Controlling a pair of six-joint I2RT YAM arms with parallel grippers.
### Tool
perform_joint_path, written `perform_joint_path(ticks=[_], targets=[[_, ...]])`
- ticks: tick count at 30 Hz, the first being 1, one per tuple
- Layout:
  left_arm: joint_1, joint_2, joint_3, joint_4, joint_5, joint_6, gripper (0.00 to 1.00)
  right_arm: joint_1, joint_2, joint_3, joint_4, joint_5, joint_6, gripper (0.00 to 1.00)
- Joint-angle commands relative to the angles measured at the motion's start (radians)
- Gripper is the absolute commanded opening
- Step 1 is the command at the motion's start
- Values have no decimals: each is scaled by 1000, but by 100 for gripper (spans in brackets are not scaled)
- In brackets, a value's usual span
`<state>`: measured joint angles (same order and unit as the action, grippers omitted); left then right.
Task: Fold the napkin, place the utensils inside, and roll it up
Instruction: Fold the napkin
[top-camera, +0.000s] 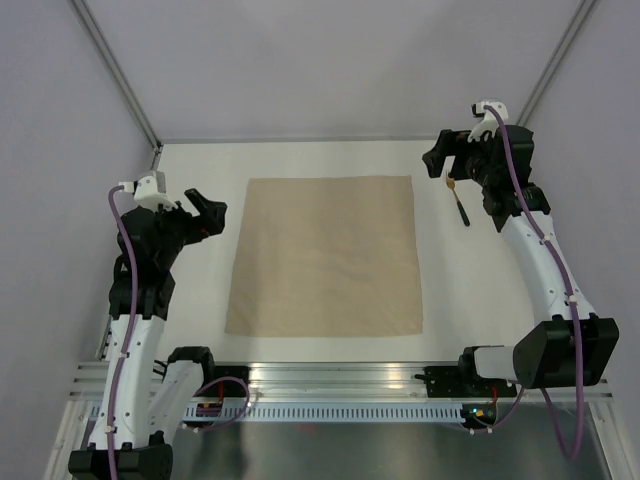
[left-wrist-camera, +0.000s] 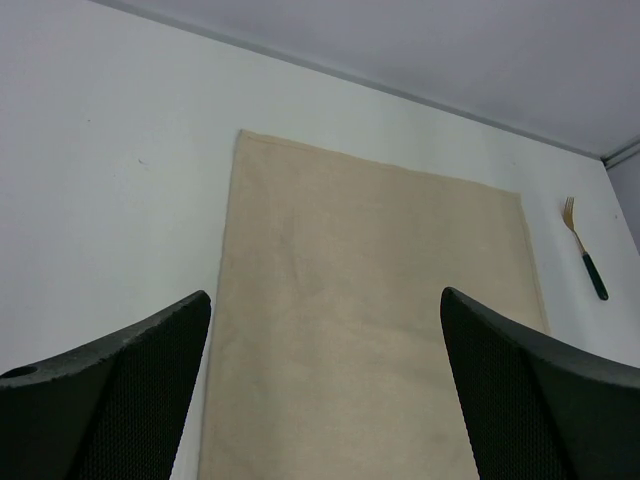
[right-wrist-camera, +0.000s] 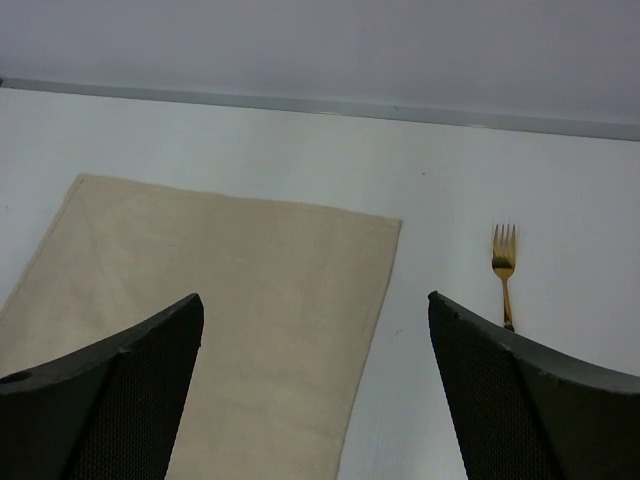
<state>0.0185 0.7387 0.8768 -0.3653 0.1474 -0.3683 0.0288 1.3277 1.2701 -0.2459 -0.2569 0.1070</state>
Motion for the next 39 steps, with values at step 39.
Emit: perform_joint_path(ticks=[39], targets=[[1, 226, 749, -256, 142, -38, 100, 1169, 677, 339, 17, 237, -118, 66]])
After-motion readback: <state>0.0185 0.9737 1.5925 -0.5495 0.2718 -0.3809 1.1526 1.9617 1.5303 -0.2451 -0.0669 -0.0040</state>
